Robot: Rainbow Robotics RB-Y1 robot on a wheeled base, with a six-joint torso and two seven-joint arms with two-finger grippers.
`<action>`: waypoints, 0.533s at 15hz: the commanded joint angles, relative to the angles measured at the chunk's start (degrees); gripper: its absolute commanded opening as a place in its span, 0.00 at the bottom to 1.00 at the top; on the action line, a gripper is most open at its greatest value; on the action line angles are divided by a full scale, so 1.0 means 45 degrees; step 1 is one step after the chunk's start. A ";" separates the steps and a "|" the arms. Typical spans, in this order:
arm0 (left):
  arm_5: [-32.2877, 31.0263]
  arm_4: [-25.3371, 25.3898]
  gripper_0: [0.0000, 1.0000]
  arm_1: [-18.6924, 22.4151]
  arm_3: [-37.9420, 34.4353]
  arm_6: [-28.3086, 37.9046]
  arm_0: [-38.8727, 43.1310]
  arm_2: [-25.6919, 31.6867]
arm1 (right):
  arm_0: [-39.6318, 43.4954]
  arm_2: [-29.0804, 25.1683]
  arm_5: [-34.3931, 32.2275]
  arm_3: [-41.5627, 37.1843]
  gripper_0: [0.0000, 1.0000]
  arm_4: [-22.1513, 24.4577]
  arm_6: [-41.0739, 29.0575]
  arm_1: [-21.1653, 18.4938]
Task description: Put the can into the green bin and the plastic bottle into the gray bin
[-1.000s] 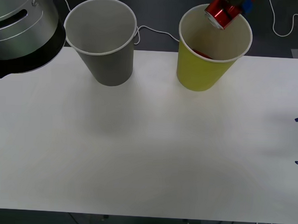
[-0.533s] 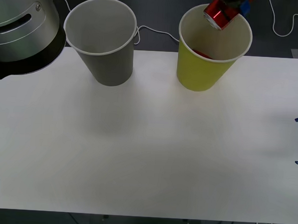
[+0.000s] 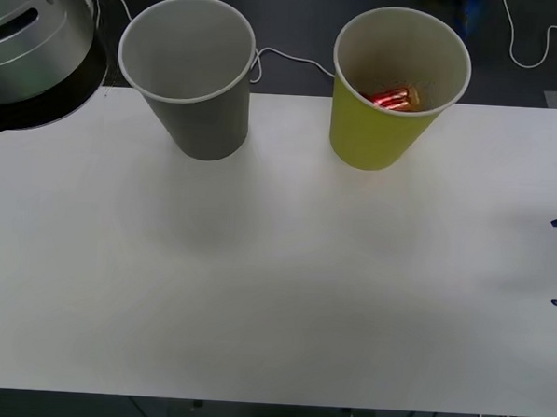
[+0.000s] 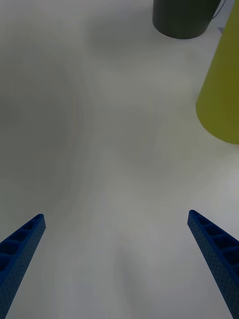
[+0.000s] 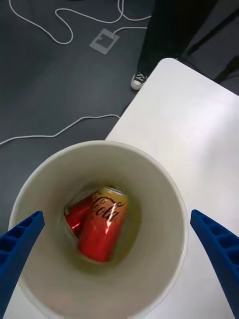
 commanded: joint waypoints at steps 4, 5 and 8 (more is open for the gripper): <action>-0.1714 0.1813 1.00 0.2485 -0.1663 -0.1429 0.0256 0.0006 | 0.0000 0.0000 0.0000 0.0000 1.00 0.0000 0.0000 0.0000; -0.1832 0.2028 1.00 0.3266 -0.2444 -0.1547 0.0412 0.0006 | 0.0000 0.0000 0.0000 0.0000 1.00 0.0000 0.0000 0.0000; -0.1988 0.1989 1.00 0.5434 -0.4905 -0.1840 0.1564 0.0826 | 0.0000 0.0000 0.0000 0.0000 1.00 0.0000 0.0000 0.0000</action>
